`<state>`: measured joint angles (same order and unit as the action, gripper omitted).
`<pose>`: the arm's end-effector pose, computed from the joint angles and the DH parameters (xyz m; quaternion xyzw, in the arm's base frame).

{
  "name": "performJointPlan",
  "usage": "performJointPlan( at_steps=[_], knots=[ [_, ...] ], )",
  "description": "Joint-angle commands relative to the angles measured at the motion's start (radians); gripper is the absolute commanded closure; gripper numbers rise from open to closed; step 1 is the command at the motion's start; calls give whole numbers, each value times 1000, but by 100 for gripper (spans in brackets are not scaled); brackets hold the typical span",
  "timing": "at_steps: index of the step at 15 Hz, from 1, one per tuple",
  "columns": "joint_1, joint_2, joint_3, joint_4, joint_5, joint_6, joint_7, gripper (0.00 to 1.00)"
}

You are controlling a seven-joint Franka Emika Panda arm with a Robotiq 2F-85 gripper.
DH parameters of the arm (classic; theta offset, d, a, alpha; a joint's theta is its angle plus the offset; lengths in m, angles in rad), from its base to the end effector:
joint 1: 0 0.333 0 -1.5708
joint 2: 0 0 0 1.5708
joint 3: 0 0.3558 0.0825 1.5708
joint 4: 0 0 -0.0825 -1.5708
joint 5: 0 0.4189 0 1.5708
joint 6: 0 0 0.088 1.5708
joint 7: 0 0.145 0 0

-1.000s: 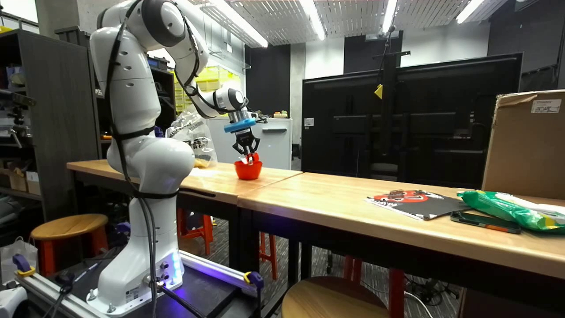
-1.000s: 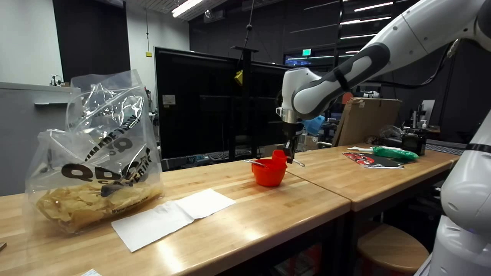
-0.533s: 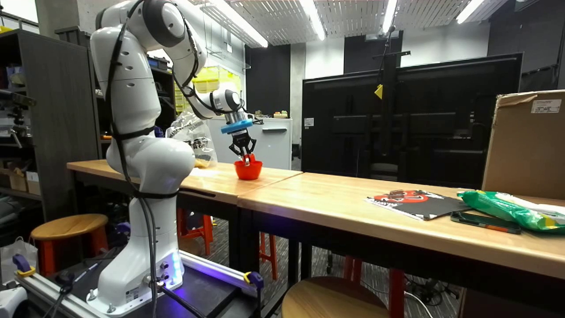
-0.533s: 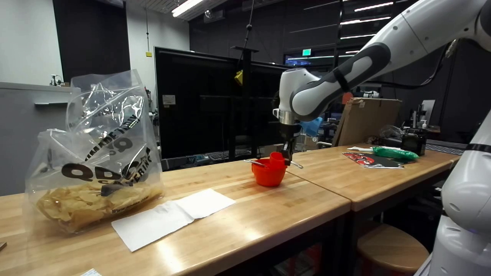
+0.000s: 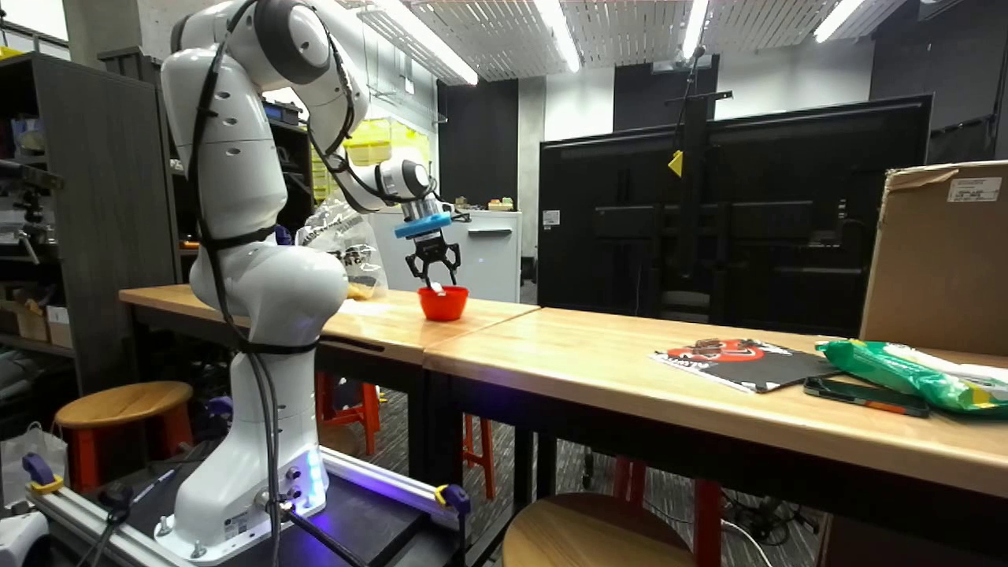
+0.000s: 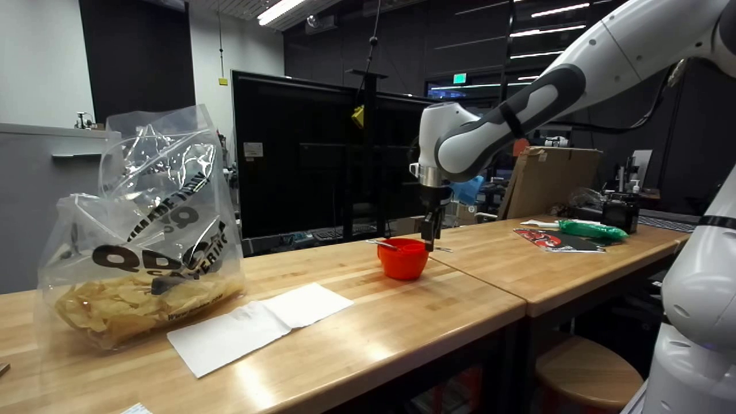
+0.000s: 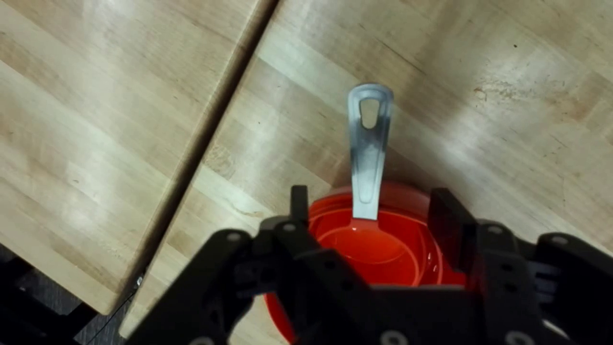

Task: Put the measuring cup in the red bowl

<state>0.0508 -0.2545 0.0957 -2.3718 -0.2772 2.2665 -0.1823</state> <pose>0.4975 0.0588 0.4221 0.9600 0.2402 0.0699 0.1256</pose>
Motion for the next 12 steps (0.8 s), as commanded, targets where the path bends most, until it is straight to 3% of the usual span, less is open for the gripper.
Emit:
performJointPlan(
  at_steps=[1,6,12],
  knots=[
    [0,-29,-20,-6,-2,-8,-3,2],
    [-27,-102,-68,-7,5,-9,-3,0],
    [-103,-257,-218,-57,84,-13,-48,0]
  ],
)
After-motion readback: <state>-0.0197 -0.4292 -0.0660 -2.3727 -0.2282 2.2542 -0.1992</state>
